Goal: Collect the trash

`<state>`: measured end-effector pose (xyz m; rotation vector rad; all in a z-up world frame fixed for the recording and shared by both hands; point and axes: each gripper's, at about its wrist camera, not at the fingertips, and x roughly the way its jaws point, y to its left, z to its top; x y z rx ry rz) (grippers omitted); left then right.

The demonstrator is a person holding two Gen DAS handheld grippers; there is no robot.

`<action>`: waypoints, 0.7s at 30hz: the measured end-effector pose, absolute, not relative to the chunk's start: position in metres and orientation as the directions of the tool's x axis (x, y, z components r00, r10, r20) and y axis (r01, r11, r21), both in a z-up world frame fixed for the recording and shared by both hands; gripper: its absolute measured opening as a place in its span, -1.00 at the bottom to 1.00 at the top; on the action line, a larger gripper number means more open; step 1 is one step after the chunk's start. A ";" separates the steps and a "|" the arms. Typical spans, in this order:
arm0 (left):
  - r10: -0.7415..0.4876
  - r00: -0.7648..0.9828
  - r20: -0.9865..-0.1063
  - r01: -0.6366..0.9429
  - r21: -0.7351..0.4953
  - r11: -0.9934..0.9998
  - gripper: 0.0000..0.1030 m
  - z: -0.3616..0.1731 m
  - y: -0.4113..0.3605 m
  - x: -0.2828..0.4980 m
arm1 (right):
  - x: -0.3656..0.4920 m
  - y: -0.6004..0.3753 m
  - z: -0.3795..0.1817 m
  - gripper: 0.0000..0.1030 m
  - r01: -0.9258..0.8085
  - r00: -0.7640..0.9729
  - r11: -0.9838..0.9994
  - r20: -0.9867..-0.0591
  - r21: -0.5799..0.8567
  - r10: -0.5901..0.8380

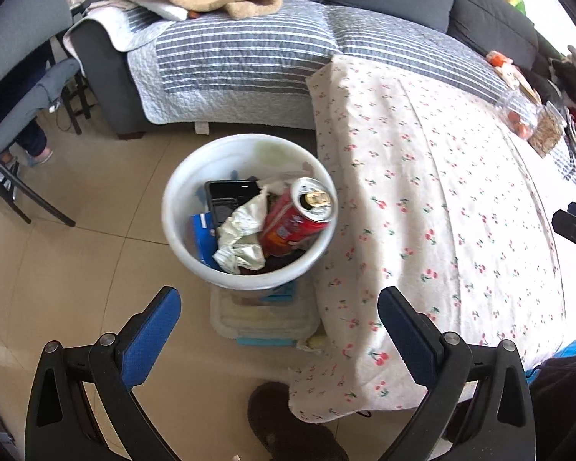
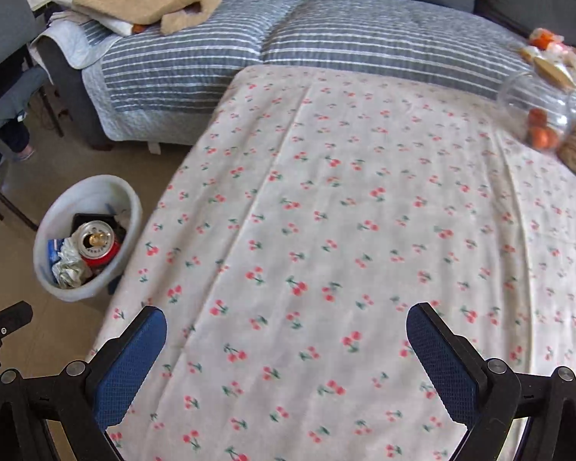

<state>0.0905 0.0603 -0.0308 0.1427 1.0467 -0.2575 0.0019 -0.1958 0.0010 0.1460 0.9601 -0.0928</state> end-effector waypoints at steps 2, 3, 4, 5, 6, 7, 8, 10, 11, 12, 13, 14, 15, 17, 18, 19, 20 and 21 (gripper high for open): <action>-0.146 0.489 -0.860 0.293 0.004 0.956 1.00 -0.026 0.044 0.075 | -0.019 -0.208 0.006 0.99 0.179 0.583 0.981 -0.811 0.078 -0.042; -0.150 0.498 -0.854 0.300 0.007 0.954 1.00 -0.023 0.038 0.068 | -0.029 -0.212 0.008 0.99 0.193 0.585 0.978 -0.810 0.076 -0.053; -0.152 0.507 -0.849 0.302 0.010 0.953 1.00 -0.020 0.032 0.061 | -0.037 -0.215 0.010 0.99 0.210 0.586 0.975 -0.808 0.072 -0.067; -0.151 0.515 -0.844 0.302 0.013 0.953 1.00 -0.018 0.027 0.054 | -0.047 -0.217 0.012 0.99 0.225 0.594 0.972 -0.800 0.067 -0.082; -0.151 0.524 -0.838 0.302 0.016 0.953 1.00 -0.015 0.022 0.047 | -0.056 -0.218 0.013 0.99 0.232 0.605 0.970 -0.791 0.068 -0.090; -0.148 0.535 -0.832 0.300 0.023 0.954 1.00 -0.013 0.019 0.041 | -0.065 -0.219 0.014 0.99 0.234 0.614 0.970 -0.784 0.071 -0.091; -0.142 0.547 -0.825 0.297 0.033 0.954 1.00 -0.010 0.015 0.035 | -0.073 -0.218 0.015 0.99 0.237 0.623 0.969 -0.777 0.074 -0.093; -0.131 0.579 -0.805 0.294 0.056 0.954 1.00 -0.004 0.010 0.022 | -0.088 -0.217 0.018 0.99 0.246 0.641 0.967 -0.760 0.066 -0.111; -0.121 0.599 -0.792 0.287 0.072 0.955 1.00 -0.001 0.007 0.015 | -0.095 -0.216 0.019 0.99 0.253 0.644 0.966 -0.754 0.055 -0.126; -0.105 0.617 -0.780 0.277 0.090 0.957 1.00 0.002 0.005 0.009 | -0.102 -0.214 0.020 0.99 0.256 0.649 0.966 -0.748 0.040 -0.141; -0.095 0.634 -0.767 0.269 0.104 0.958 1.00 0.005 0.002 0.002 | -0.107 -0.212 0.022 0.99 0.253 0.658 0.967 -0.737 0.022 -0.156; -0.093 0.649 -0.755 0.264 0.108 0.958 1.00 0.008 -0.001 -0.004 | -0.114 -0.210 0.023 0.99 0.249 0.668 0.969 -0.724 -0.001 -0.173; -0.098 0.662 -0.743 0.262 0.107 0.959 1.00 0.011 -0.004 -0.010 | -0.117 -0.208 0.024 0.99 0.252 0.673 0.967 -0.713 -0.032 -0.199; -0.110 0.686 -0.719 0.261 0.103 0.960 1.00 0.016 -0.009 -0.021 | -0.123 -0.206 0.023 0.99 0.267 0.681 0.961 -0.691 -0.073 -0.242; -0.112 0.701 -0.705 0.257 0.103 0.961 1.00 0.019 -0.011 -0.026 | -0.126 -0.207 0.021 0.99 0.276 0.682 0.958 -0.686 -0.080 -0.254; -0.114 0.714 -0.691 0.254 0.104 0.962 1.00 0.021 -0.013 -0.030 | -0.127 -0.209 0.018 0.99 0.283 0.680 0.956 -0.686 -0.080 -0.259; -0.116 0.724 -0.680 0.252 0.104 0.962 1.00 0.023 -0.014 -0.032 | -0.129 -0.211 0.015 0.99 0.289 0.676 0.954 -0.689 -0.078 -0.261; -0.117 0.733 -0.670 0.249 0.105 0.963 1.00 0.025 -0.015 -0.034 | -0.130 -0.213 0.012 0.99 0.295 0.670 0.953 -0.694 -0.076 -0.263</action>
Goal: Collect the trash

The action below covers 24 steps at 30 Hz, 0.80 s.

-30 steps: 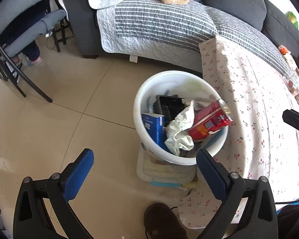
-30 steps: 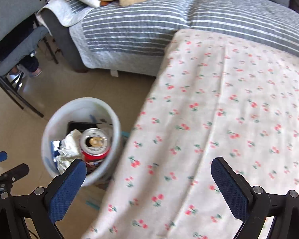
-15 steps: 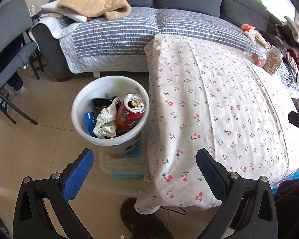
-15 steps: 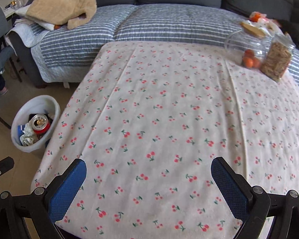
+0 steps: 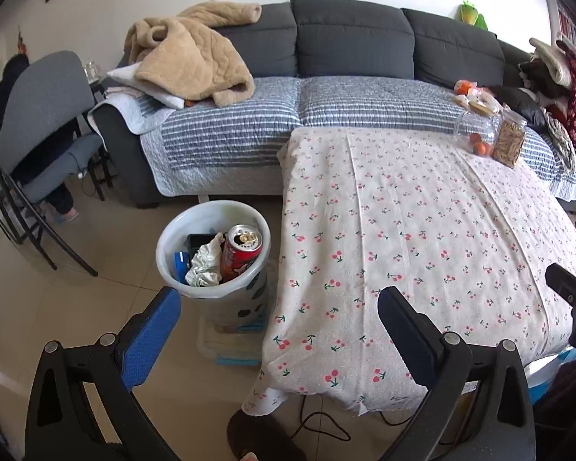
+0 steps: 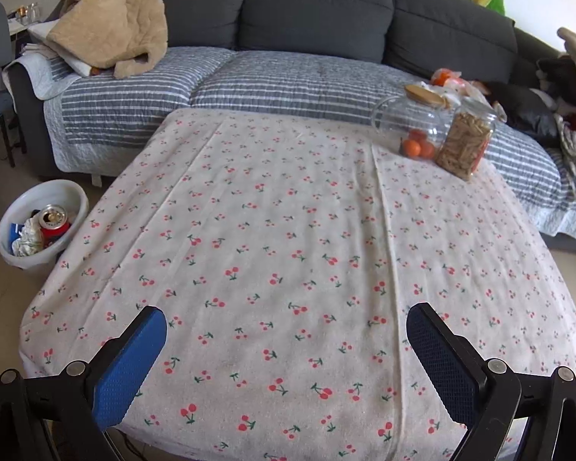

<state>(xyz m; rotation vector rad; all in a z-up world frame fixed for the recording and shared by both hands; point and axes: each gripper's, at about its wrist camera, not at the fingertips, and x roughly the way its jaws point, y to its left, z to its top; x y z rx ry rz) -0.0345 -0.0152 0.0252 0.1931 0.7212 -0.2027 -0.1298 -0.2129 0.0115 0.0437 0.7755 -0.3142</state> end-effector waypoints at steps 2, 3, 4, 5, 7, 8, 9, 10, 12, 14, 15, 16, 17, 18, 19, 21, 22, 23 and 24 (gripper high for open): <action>-0.118 0.745 -0.657 0.243 0.103 0.964 1.00 0.028 -0.017 -0.038 | -0.131 -0.217 0.005 0.99 0.303 0.656 0.950 -0.706 -0.080 -0.269; -0.120 0.746 -0.656 0.242 0.098 0.965 1.00 0.029 -0.017 -0.038 | -0.132 -0.218 0.002 0.99 0.306 0.649 0.949 -0.711 -0.083 -0.271; -0.121 0.743 -0.658 0.240 0.094 0.966 1.00 0.029 -0.018 -0.038 | -0.132 -0.220 0.000 0.99 0.308 0.642 0.948 -0.717 -0.082 -0.271; -0.123 0.741 -0.661 0.240 0.090 0.967 1.00 0.028 -0.019 -0.038 | -0.133 -0.221 -0.002 0.99 0.311 0.636 0.947 -0.723 -0.081 -0.270; -0.119 0.737 -0.666 0.240 0.092 0.966 1.00 0.027 -0.020 -0.037 | -0.135 -0.224 -0.005 0.99 0.318 0.635 0.946 -0.725 -0.070 -0.267; -0.117 0.735 -0.667 0.239 0.094 0.966 1.00 0.026 -0.021 -0.037 | -0.135 -0.224 -0.005 0.99 0.320 0.636 0.945 -0.724 -0.067 -0.267; -0.118 0.734 -0.669 0.241 0.094 0.966 1.00 0.025 -0.021 -0.037 | -0.135 -0.225 -0.005 0.99 0.320 0.636 0.945 -0.724 -0.067 -0.267; -0.120 0.731 -0.671 0.245 0.094 0.965 1.00 0.025 -0.022 -0.037 | -0.135 -0.225 -0.004 0.99 0.321 0.634 0.945 -0.725 -0.068 -0.267; -0.123 0.729 -0.673 0.248 0.092 0.964 1.00 0.023 -0.021 -0.036 | -0.134 -0.225 -0.003 0.99 0.322 0.636 0.945 -0.725 -0.061 -0.264; -0.123 0.728 -0.675 0.250 0.095 0.963 1.00 0.022 -0.022 -0.037 | -0.134 -0.224 -0.002 0.99 0.319 0.640 0.946 -0.725 -0.051 -0.254; -0.121 0.728 -0.675 0.250 0.097 0.963 1.00 0.022 -0.022 -0.037 | -0.134 -0.223 -0.002 0.99 0.319 0.642 0.947 -0.724 -0.047 -0.252; -0.122 0.726 -0.676 0.251 0.097 0.963 1.00 0.021 -0.021 -0.037 | -0.134 -0.223 -0.001 0.99 0.319 0.644 0.947 -0.722 -0.045 -0.251; -0.121 0.724 -0.679 0.252 0.097 0.963 1.00 0.021 -0.021 -0.037 | -0.134 -0.222 0.000 0.99 0.319 0.646 0.947 -0.720 -0.045 -0.252; -0.120 0.723 -0.681 0.252 0.097 0.963 1.00 0.020 -0.022 -0.036 | -0.135 -0.221 0.000 0.99 0.319 0.648 0.947 -0.718 -0.046 -0.253; -0.120 0.721 -0.682 0.252 0.098 0.963 1.00 0.020 -0.022 -0.036 | -0.135 -0.221 0.001 0.99 0.320 0.650 0.946 -0.716 -0.046 -0.255; -0.120 0.720 -0.683 0.253 0.097 0.962 1.00 0.019 -0.022 -0.036 | -0.135 -0.221 0.002 0.99 0.323 0.654 0.945 -0.711 -0.048 -0.259; -0.121 0.720 -0.683 0.254 0.097 0.962 1.00 0.019 -0.023 -0.036 | -0.135 -0.221 0.003 0.99 0.322 0.654 0.945 -0.710 -0.049 -0.260; -0.122 0.720 -0.683 0.255 0.096 0.962 1.00 0.019 -0.023 -0.036 | -0.135 -0.221 0.003 0.99 0.323 0.654 0.945 -0.710 -0.049 -0.261; -0.122 0.721 -0.682 0.254 0.096 0.962 1.00 0.020 -0.023 -0.036 | -0.135 -0.221 0.003 0.99 0.323 0.654 0.945 -0.710 -0.048 -0.260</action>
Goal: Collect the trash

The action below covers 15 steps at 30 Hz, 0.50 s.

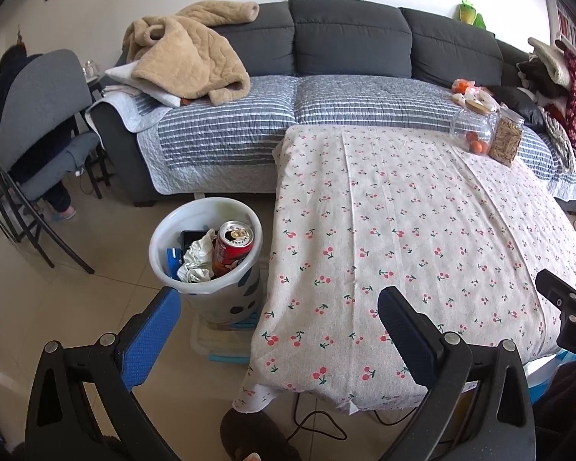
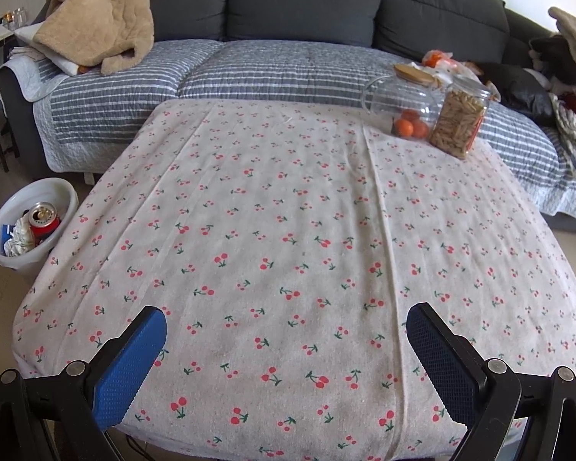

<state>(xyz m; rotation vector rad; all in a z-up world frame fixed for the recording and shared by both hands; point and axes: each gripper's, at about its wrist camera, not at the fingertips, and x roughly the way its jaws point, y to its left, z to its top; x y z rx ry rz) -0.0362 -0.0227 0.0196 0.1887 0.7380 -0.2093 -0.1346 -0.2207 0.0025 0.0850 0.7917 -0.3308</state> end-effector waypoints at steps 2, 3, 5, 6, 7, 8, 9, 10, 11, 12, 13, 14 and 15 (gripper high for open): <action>-0.122 0.720 -0.683 0.253 0.095 0.963 1.00 0.020 -0.022 -0.036 | -0.134 -0.221 0.002 0.99 0.323 0.652 0.945 -0.713 -0.048 -0.259; -0.122 0.719 -0.684 0.252 0.093 0.963 1.00 0.019 -0.022 -0.036 | -0.134 -0.221 0.002 0.99 0.324 0.651 0.945 -0.713 -0.048 -0.260; -0.123 0.717 -0.686 0.251 0.089 0.964 1.00 0.019 -0.021 -0.035 | -0.134 -0.221 0.002 0.99 0.324 0.651 0.945 -0.713 -0.048 -0.259; -0.123 0.716 -0.687 0.250 0.088 0.964 1.00 0.019 -0.021 -0.035 | -0.134 -0.221 0.002 0.99 0.324 0.651 0.945 -0.713 -0.049 -0.261; -0.122 0.716 -0.687 0.249 0.088 0.964 1.00 0.019 -0.021 -0.035 | -0.134 -0.221 0.002 0.99 0.326 0.650 0.944 -0.713 -0.051 -0.263; -0.122 0.716 -0.687 0.249 0.089 0.964 1.00 0.019 -0.020 -0.035 | -0.134 -0.221 0.002 0.99 0.326 0.649 0.944 -0.713 -0.052 -0.264; -0.123 0.716 -0.688 0.250 0.088 0.964 1.00 0.019 -0.020 -0.035 | -0.134 -0.221 0.001 0.99 0.327 0.649 0.943 -0.714 -0.052 -0.264; -0.121 0.716 -0.688 0.249 0.089 0.964 1.00 0.019 -0.020 -0.035 | -0.134 -0.221 0.001 0.99 0.328 0.648 0.943 -0.714 -0.052 -0.265; -0.121 0.716 -0.687 0.248 0.089 0.965 1.00 0.019 -0.020 -0.035 | -0.134 -0.221 0.001 0.99 0.329 0.648 0.943 -0.714 -0.051 -0.265; -0.120 0.716 -0.688 0.247 0.090 0.965 1.00 0.019 -0.020 -0.035 | -0.134 -0.221 0.001 0.99 0.330 0.647 0.943 -0.714 -0.051 -0.265; -0.118 0.716 -0.688 0.246 0.090 0.965 1.00 0.019 -0.019 -0.035 | -0.134 -0.221 0.001 0.99 0.331 0.647 0.942 -0.714 -0.051 -0.266; -0.117 0.716 -0.688 0.244 0.090 0.966 1.00 0.019 -0.019 -0.035 | -0.134 -0.221 0.001 0.99 0.331 0.648 0.942 -0.714 -0.050 -0.265; -0.116 0.716 -0.688 0.242 0.090 0.966 1.00 0.019 -0.019 -0.035 | -0.134 -0.221 0.001 0.99 0.330 0.648 0.943 -0.715 -0.050 -0.264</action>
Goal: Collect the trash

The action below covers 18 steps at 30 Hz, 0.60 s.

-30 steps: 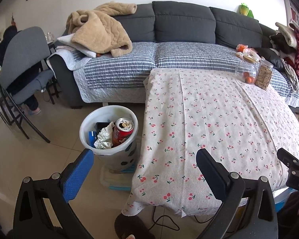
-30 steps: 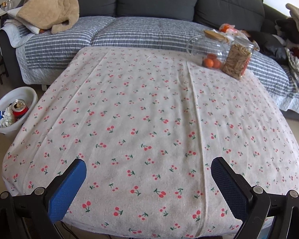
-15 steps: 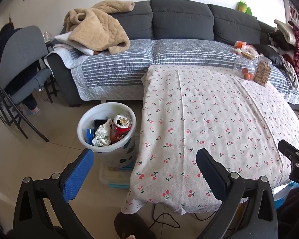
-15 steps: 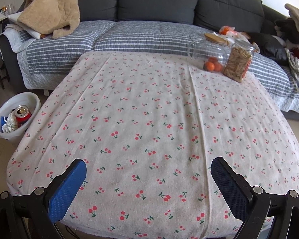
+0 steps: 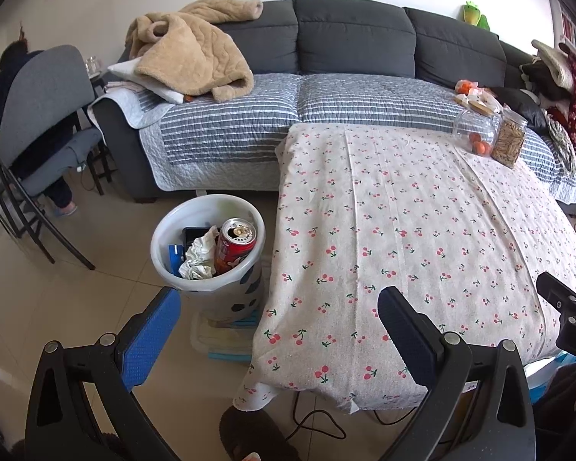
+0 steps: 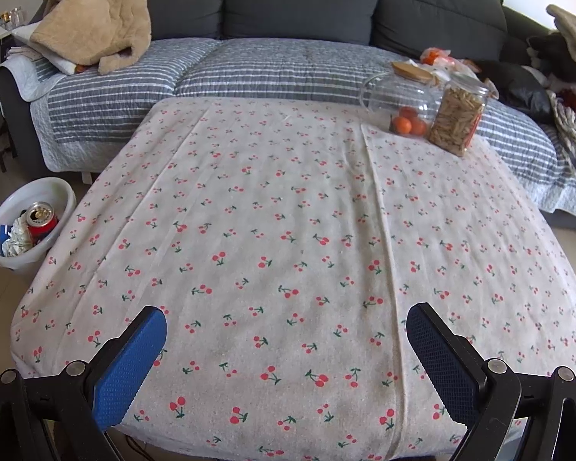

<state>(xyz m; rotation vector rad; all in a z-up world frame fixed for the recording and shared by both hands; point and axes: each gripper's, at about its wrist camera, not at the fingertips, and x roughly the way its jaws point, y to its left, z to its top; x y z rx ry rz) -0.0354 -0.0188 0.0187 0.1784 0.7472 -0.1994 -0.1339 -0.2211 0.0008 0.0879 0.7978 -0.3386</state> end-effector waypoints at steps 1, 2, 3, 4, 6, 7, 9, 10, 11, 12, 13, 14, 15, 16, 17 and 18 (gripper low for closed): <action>-0.116 0.716 -0.688 0.242 0.088 0.966 1.00 0.019 -0.018 -0.035 | -0.134 -0.221 0.001 0.99 0.330 0.647 0.943 -0.715 -0.051 -0.265; -0.117 0.715 -0.689 0.242 0.087 0.966 1.00 0.019 -0.018 -0.035 | -0.134 -0.221 0.001 0.99 0.330 0.647 0.943 -0.715 -0.051 -0.265; -0.116 0.715 -0.690 0.241 0.087 0.966 1.00 0.018 -0.018 -0.035 | -0.134 -0.221 0.000 0.99 0.328 0.646 0.943 -0.716 -0.052 -0.264; -0.116 0.715 -0.690 0.241 0.088 0.966 1.00 0.018 -0.018 -0.035 | -0.134 -0.221 0.000 0.99 0.328 0.645 0.943 -0.717 -0.052 -0.263; -0.112 0.713 -0.692 0.240 0.090 0.966 1.00 0.018 -0.018 -0.035 | -0.133 -0.220 0.000 0.99 0.324 0.644 0.945 -0.719 -0.052 -0.261; -0.110 0.712 -0.693 0.239 0.092 0.967 1.00 0.017 -0.018 -0.035 | -0.133 -0.219 0.000 0.99 0.322 0.644 0.945 -0.719 -0.052 -0.260; -0.102 0.710 -0.697 0.235 0.098 0.967 1.00 0.016 -0.018 -0.035 | -0.133 -0.218 -0.001 0.99 0.315 0.645 0.948 -0.721 -0.052 -0.254; -0.100 0.708 -0.699 0.233 0.097 0.968 1.00 0.016 -0.018 -0.035 | -0.133 -0.217 -0.001 0.99 0.310 0.644 0.949 -0.723 -0.051 -0.250; -0.098 0.706 -0.701 0.229 0.095 0.969 1.00 0.015 -0.017 -0.035 | -0.132 -0.216 -0.001 0.99 0.304 0.644 0.951 -0.725 -0.049 -0.244; -0.097 0.704 -0.704 0.224 0.090 0.970 1.00 0.015 -0.015 -0.035 | -0.131 -0.215 -0.002 0.99 0.298 0.642 0.953 -0.729 -0.048 -0.238; -0.096 0.701 -0.707 0.218 0.085 0.972 1.00 0.014 -0.014 -0.035 | -0.130 -0.214 -0.003 0.99 0.292 0.639 0.955 -0.733 -0.047 -0.231; -0.095 0.697 -0.711 0.215 0.081 0.973 1.00 0.013 -0.012 -0.034 | -0.128 -0.213 -0.004 0.99 0.285 0.637 0.958 -0.738 -0.045 -0.224; -0.092 0.693 -0.715 0.211 0.078 0.974 1.00 0.012 -0.011 -0.034 | -0.127 -0.211 -0.005 0.99 0.279 0.635 0.959 -0.741 -0.043 -0.218; -0.089 0.689 -0.719 0.207 0.078 0.975 1.00 0.011 -0.010 -0.034 | -0.126 -0.210 -0.006 0.99 0.273 0.633 0.961 -0.744 -0.043 -0.213; -0.085 0.687 -0.722 0.203 0.078 0.976 1.00 0.010 -0.009 -0.033 | -0.125 -0.208 -0.007 0.99 0.269 0.631 0.962 -0.747 -0.043 -0.210; -0.081 0.685 -0.724 0.200 0.079 0.977 1.00 0.009 -0.008 -0.033 | -0.124 -0.207 -0.007 0.99 0.267 0.630 0.963 -0.748 -0.043 -0.207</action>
